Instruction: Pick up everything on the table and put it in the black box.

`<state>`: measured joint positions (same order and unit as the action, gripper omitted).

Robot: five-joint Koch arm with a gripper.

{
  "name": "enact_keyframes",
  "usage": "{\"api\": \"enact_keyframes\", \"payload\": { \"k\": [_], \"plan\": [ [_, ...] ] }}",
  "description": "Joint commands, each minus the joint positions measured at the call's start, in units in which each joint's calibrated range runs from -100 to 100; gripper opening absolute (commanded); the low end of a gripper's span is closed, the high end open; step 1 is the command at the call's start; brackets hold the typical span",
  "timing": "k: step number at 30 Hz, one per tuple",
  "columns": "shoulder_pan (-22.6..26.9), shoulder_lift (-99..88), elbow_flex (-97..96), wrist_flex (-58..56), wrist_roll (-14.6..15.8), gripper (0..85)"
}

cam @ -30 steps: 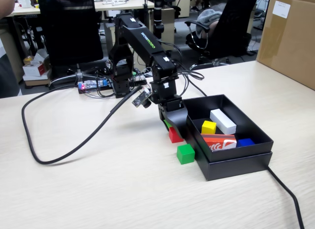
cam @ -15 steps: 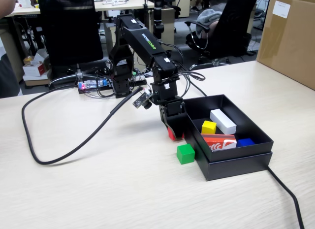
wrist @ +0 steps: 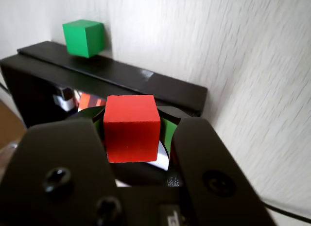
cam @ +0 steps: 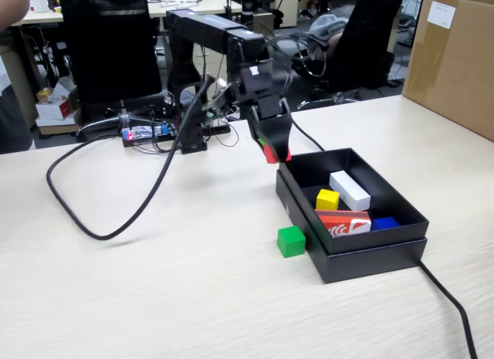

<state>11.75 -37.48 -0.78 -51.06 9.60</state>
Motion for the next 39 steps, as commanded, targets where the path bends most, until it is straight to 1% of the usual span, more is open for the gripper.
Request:
{"api": "enact_keyframes", "payload": {
  "k": [1, 5, 7, 8, 10, 15, 16, 17, 18, 19, 22, 25, 26, 28, 32, 34, 38, 39],
  "plan": [
    [2.1, -5.7, 10.3, -0.8, -0.2, 0.9],
    [5.2, 1.6, 15.6, -0.8, 1.7, 0.9],
    [6.3, 10.8, 17.5, -0.7, 2.6, 0.9],
    [6.3, 18.8, 18.5, -0.6, 3.1, 0.9],
    [6.1, 25.4, 18.5, -0.6, 3.1, 0.9],
    [5.4, 30.2, 16.6, -0.1, 3.1, 1.1],
    [5.4, 30.5, 15.9, 0.0, 3.1, 3.3],
    [5.3, 30.9, 15.0, 0.0, 3.0, 10.8],
    [5.3, 31.3, 14.5, -0.1, 2.9, 14.2],
    [5.3, 31.8, 13.6, -0.1, 2.9, 19.5],
    [5.3, 32.1, 12.9, 0.0, 2.8, 26.7],
    [5.3, 32.1, 12.7, 0.0, 2.7, 28.3],
    [5.3, 32.1, 12.7, 0.0, 2.5, 35.1],
    [5.3, 31.7, 12.7, 0.0, 2.1, 39.6],
    [5.1, 26.6, 14.4, -0.1, 1.9, 43.9],
    [4.4, 23.1, 16.5, -0.1, 1.9, 44.1],
    [2.1, 17.2, 23.4, -0.1, 1.7, 44.1],
    [0.6, 15.7, 26.3, 0.0, 1.4, 44.1]
  ]
}}
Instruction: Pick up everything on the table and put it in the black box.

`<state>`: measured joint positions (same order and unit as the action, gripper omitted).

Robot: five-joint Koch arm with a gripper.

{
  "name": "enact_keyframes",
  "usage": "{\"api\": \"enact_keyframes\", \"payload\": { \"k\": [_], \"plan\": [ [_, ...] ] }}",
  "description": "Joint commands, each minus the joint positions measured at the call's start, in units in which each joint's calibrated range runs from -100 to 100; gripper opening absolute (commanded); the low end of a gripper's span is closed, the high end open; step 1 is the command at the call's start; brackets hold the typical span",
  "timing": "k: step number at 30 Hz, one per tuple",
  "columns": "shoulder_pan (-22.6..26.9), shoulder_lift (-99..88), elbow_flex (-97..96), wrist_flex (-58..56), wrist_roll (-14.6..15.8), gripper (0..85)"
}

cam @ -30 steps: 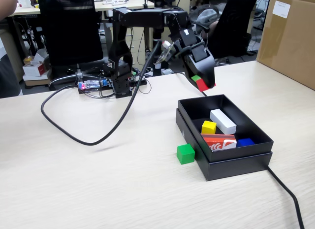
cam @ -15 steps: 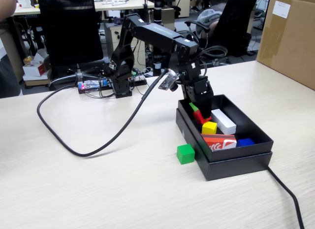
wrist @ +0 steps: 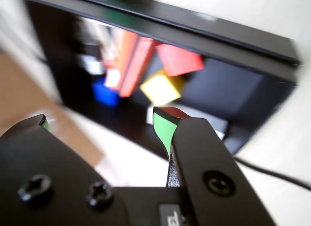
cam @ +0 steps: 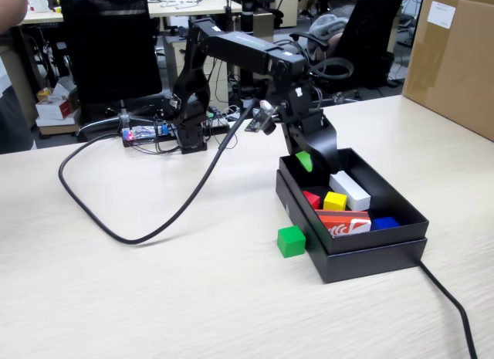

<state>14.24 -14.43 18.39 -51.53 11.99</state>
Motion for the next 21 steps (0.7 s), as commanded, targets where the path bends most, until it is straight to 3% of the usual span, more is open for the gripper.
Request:
{"api": "enact_keyframes", "payload": {
  "k": [1, 6, 12, 21],
  "plan": [
    [-2.7, -7.5, 8.6, 0.3, -1.1, 44.0],
    [-6.4, -7.1, 10.1, 0.3, -3.3, 44.0],
    [-7.7, -6.4, -2.1, 0.3, -6.1, 48.0],
    [-7.1, 1.8, -9.6, 8.0, -5.5, 48.9]
  ]
}}
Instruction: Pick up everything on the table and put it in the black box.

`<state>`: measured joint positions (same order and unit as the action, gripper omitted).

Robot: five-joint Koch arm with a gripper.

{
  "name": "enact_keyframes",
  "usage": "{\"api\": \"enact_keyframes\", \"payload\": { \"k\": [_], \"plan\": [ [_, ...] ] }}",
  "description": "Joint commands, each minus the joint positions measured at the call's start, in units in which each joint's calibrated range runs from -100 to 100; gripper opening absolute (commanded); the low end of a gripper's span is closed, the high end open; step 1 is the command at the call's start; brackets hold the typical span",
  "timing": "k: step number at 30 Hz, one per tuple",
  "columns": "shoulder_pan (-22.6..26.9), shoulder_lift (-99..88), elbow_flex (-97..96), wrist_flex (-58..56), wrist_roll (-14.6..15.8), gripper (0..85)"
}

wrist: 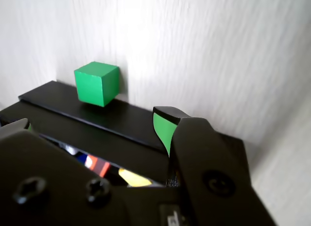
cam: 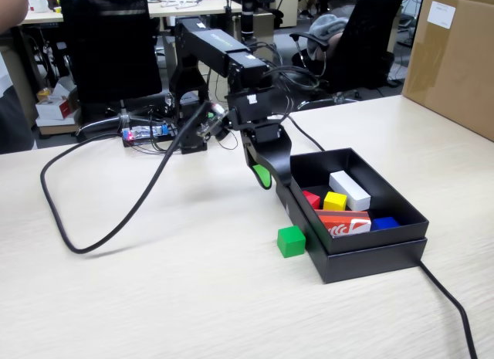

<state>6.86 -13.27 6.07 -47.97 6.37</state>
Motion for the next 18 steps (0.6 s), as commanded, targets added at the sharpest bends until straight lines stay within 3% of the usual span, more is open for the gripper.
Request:
{"api": "enact_keyframes", "payload": {
  "k": [1, 18],
  "plan": [
    [0.3, 1.9, 3.4, 4.9, 0.3, 48.8],
    [-0.5, 20.0, 15.5, 5.6, 0.8, 47.5]
  ]
}}
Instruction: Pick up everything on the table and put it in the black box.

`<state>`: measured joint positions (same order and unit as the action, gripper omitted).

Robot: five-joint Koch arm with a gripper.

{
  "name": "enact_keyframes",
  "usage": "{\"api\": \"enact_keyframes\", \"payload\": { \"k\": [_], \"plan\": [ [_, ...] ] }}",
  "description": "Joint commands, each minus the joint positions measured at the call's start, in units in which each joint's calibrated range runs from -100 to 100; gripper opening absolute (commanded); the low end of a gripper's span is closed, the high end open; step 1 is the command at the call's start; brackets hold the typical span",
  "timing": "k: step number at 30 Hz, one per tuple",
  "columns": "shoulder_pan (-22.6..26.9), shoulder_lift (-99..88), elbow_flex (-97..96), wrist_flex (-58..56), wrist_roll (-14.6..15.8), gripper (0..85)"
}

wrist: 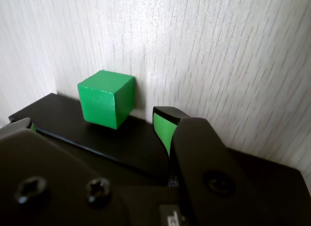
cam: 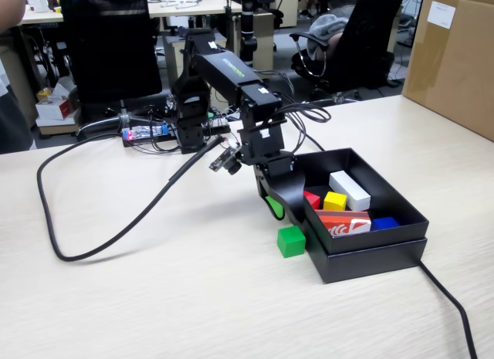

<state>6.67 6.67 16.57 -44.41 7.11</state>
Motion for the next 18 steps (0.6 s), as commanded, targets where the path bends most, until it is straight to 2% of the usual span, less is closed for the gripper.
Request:
{"api": "enact_keyframes", "payload": {
  "k": [1, 18],
  "plan": [
    [-0.4, 0.7, 5.5, 2.0, 0.0, 47.5],
    [-0.5, 5.0, 6.1, 2.0, -0.1, 47.5]
  ]
}}
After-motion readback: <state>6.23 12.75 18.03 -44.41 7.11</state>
